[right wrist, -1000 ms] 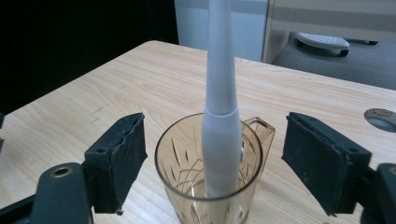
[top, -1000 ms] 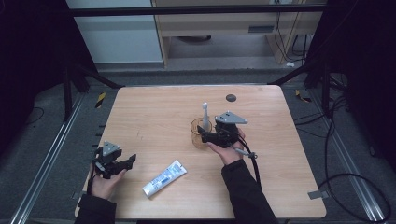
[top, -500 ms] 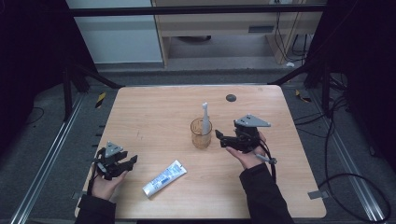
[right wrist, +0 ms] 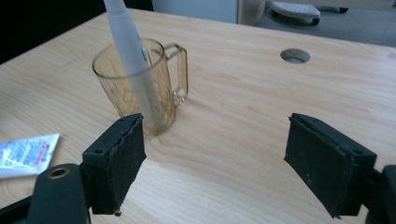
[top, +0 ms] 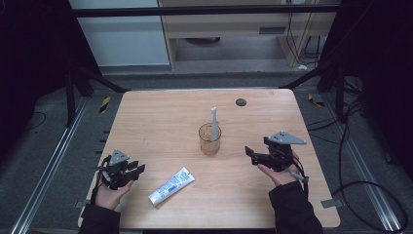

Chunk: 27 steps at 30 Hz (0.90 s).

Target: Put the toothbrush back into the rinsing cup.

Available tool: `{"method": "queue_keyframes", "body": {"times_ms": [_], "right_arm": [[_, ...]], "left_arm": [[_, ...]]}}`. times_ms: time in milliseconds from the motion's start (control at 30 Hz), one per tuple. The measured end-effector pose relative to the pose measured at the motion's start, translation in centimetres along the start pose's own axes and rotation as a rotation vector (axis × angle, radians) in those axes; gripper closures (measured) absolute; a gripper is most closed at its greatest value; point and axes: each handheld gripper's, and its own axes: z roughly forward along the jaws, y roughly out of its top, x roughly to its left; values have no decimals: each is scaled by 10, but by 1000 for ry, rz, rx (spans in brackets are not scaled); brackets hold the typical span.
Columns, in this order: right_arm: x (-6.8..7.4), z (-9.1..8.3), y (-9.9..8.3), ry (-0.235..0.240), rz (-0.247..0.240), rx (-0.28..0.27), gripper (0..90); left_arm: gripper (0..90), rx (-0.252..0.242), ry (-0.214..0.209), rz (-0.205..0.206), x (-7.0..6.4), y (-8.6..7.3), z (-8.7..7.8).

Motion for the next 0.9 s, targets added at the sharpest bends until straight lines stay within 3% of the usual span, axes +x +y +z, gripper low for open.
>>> {"method": "queue_keyframes", "body": {"times_ms": [233,467,900], "right_arm": [[-9,-1,-18,-21,-25,60,202],[-18,-6,-29,-49,-11,91,202],[-29,-7,-40,-91,-12,124,200]], "left_arm": [[708,30,-35,30,-8,-2,-2],[733,57,-71,43,-14,-2,-4],[588,82,-137,101,-30,11,-8]]}}
